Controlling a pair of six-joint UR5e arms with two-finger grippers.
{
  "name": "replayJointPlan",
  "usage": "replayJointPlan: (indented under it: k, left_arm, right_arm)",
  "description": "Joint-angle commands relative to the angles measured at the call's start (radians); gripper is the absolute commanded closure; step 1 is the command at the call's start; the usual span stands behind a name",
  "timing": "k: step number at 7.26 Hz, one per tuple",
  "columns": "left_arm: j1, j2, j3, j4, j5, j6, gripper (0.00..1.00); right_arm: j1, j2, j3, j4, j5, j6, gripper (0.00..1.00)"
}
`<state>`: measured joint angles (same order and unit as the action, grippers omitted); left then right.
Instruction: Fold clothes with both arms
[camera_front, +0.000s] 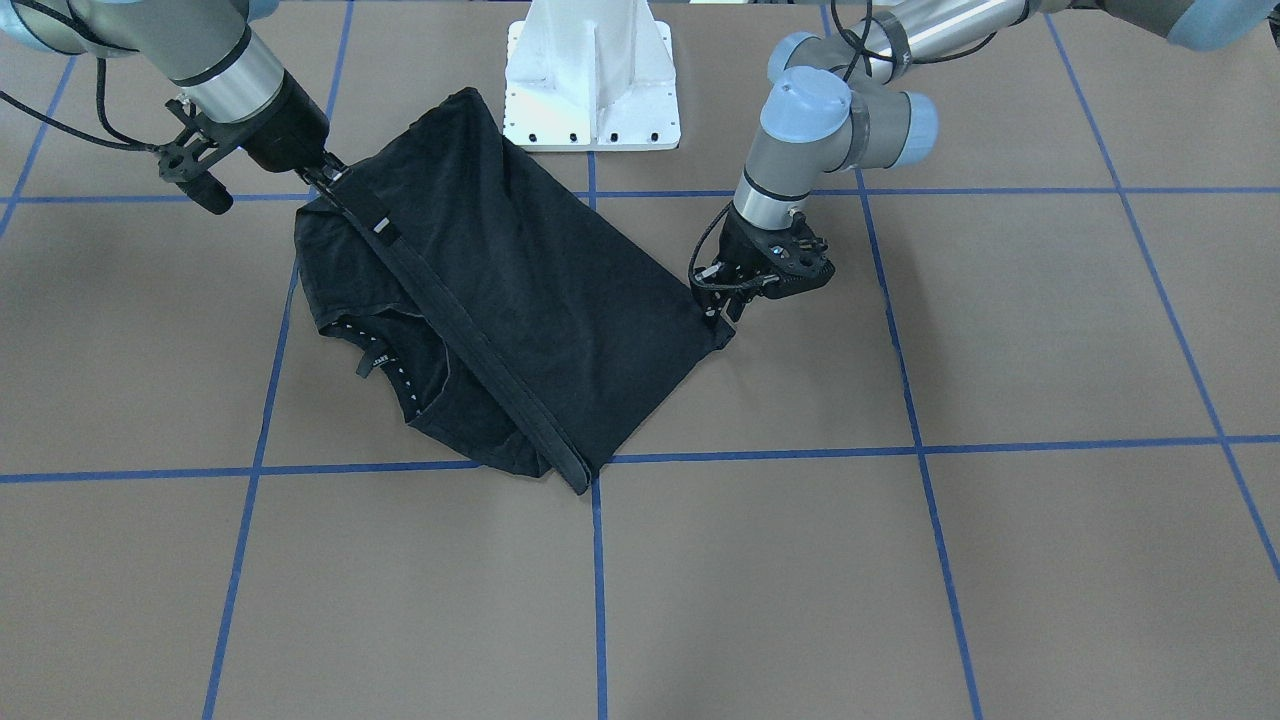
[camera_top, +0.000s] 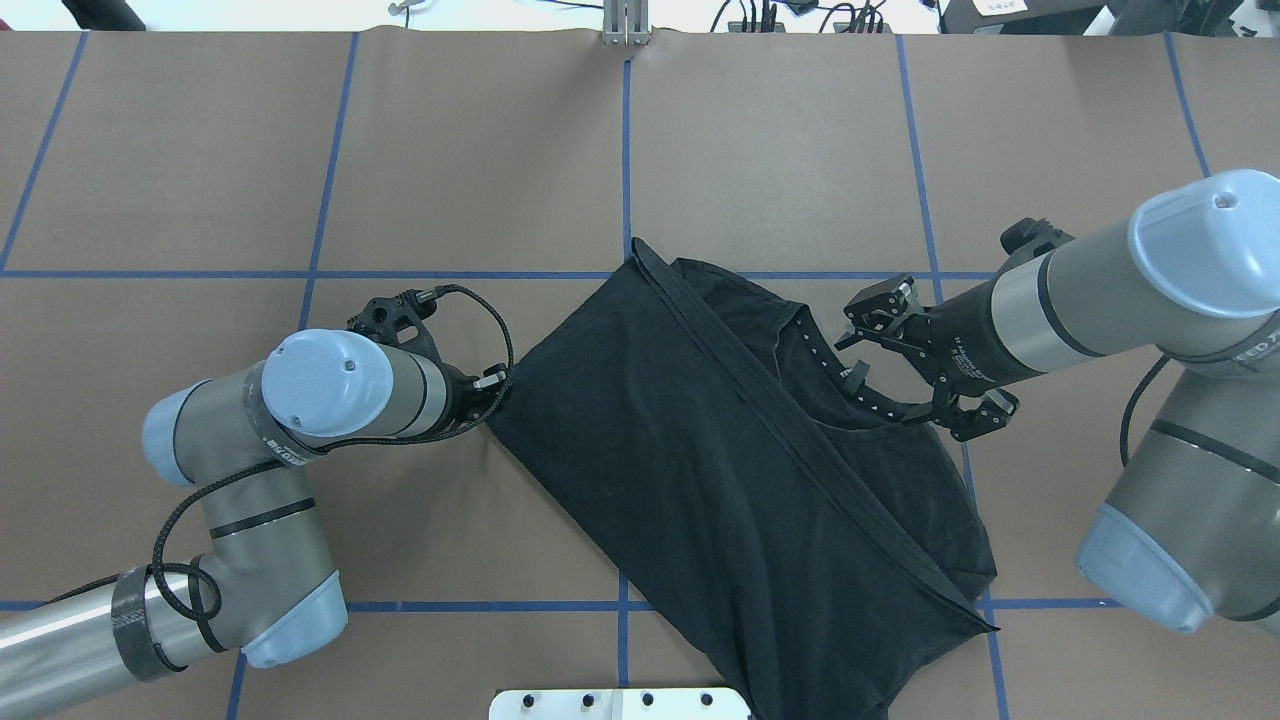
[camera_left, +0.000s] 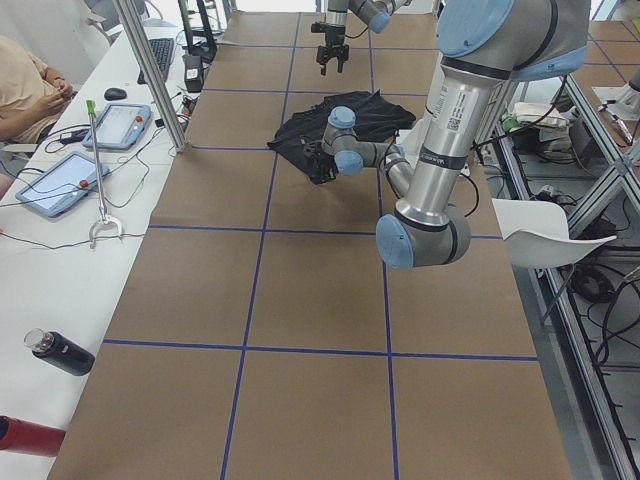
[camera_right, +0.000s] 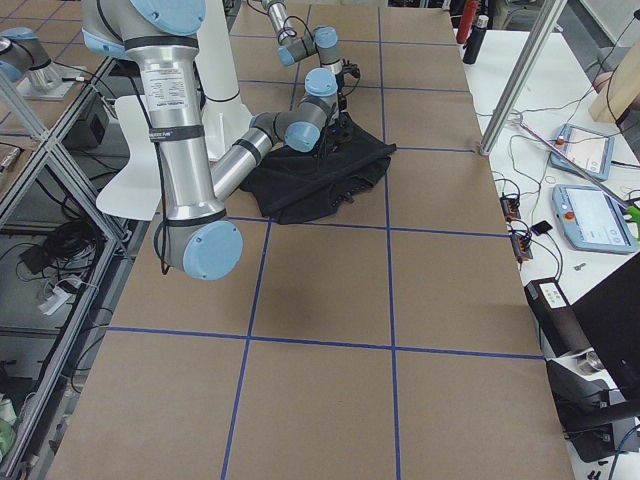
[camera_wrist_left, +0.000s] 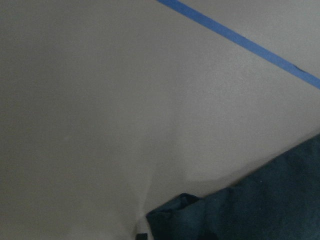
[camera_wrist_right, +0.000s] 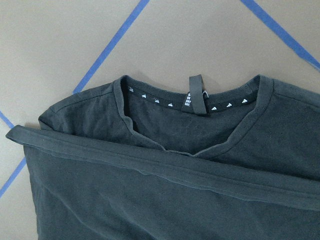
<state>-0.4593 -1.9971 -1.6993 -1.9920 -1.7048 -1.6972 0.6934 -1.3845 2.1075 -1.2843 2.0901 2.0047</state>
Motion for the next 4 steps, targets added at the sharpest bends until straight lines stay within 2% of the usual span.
replayJointPlan:
  k: [1, 4]
  left_arm:
    - [0.001, 0.0, 0.003, -0.001, 0.001, -0.001, 1.0]
    - [-0.001, -0.008, -0.01, -0.002, 0.001, 0.005, 1.0]
  right_arm:
    - [0.005, -0.002, 0.0, -0.001, 0.001, 0.0, 0.0]
    - [0.009, -0.004, 0.002, -0.001, 0.001, 0.002, 0.0]
